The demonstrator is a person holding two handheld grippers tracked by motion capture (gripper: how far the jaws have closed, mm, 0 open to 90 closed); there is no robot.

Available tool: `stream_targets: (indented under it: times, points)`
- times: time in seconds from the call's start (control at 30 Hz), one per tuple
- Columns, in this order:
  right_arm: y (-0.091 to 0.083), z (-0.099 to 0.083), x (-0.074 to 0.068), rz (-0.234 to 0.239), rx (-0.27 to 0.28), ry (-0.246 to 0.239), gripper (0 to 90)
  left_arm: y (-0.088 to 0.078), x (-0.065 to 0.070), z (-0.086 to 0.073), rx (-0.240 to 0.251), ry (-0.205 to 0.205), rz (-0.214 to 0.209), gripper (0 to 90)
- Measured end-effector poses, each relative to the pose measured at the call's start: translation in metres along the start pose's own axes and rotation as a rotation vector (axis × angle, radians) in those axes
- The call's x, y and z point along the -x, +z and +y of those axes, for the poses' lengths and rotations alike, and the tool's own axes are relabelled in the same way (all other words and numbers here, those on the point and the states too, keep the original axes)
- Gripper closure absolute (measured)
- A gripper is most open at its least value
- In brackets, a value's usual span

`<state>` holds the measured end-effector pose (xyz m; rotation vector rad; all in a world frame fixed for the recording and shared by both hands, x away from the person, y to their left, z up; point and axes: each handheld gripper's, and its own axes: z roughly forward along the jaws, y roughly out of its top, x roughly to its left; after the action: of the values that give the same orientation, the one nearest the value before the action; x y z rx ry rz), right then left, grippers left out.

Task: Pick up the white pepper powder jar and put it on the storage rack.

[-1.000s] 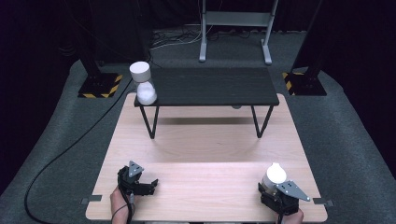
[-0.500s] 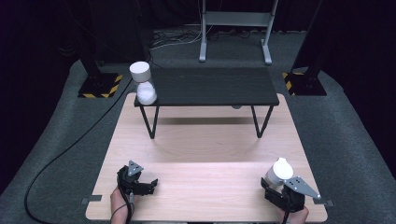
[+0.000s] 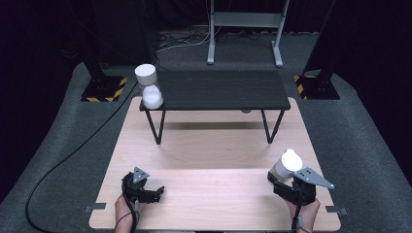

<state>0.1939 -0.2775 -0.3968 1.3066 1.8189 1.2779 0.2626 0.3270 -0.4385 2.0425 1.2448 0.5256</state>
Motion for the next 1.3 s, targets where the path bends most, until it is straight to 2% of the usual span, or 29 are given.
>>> stream_targets:
  times: [0.27,0.5,1.03,1.3]
  points:
    - [0.008,0.021,-0.001,-0.007,-0.015,-0.044,30.4,0.000,0.000,0.000,0.000,0.000,0.000,0.5]
    - [0.014,0.032,0.003,-0.014,-0.034,-0.057,30.4,0.000,0.000,0.000,0.000,0.000,0.000,0.5]
    - [0.025,0.043,0.015,-0.008,-0.058,-0.050,30.4,0.000,0.000,0.000,0.000,0.000,0.001,0.5]
    - [0.029,0.052,0.019,-0.010,-0.053,-0.055,30.4,0.000,0.000,0.000,0.000,0.000,0.001,0.5]
